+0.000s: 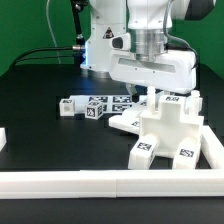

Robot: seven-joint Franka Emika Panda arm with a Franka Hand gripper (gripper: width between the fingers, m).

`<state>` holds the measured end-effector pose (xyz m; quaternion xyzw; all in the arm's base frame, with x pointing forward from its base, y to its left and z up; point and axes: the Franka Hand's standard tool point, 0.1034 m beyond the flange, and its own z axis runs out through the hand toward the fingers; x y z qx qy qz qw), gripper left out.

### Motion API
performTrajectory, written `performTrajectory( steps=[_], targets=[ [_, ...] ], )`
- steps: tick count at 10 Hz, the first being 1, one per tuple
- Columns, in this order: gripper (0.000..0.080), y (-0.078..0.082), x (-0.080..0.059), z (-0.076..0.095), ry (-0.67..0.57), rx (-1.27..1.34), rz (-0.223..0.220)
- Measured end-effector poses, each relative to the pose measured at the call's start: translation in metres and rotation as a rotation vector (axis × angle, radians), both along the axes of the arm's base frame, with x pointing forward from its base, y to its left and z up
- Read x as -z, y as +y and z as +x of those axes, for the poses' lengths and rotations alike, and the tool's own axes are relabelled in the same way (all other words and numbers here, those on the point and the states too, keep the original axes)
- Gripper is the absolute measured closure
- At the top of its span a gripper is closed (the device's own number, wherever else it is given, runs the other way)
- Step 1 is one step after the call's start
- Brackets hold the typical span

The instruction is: Assemble chair

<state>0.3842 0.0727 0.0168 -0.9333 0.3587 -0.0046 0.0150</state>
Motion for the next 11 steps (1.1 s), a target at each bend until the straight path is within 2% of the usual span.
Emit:
performTrajectory(
  steps=[2, 3, 4, 9, 10, 11],
  targets=[
    [0.0424, 0.000, 0.000, 0.000, -0.001, -0.002, 0.000],
    [0.0424, 0.000, 0.000, 0.000, -0.001, -0.002, 0.000],
    [0.0519, 0.000, 0.000, 0.001, -0.001, -0.002, 0.000],
    [0.0518, 0.000, -0.001, -0.001, 0.004, -0.003, 0.004],
    [0.0518, 0.002, -0.008, -0.006, 0.015, -0.002, 0.017],
    [0.0518, 0.003, -0.020, -0.012, 0.025, -0.004, 0.037]
  ],
)
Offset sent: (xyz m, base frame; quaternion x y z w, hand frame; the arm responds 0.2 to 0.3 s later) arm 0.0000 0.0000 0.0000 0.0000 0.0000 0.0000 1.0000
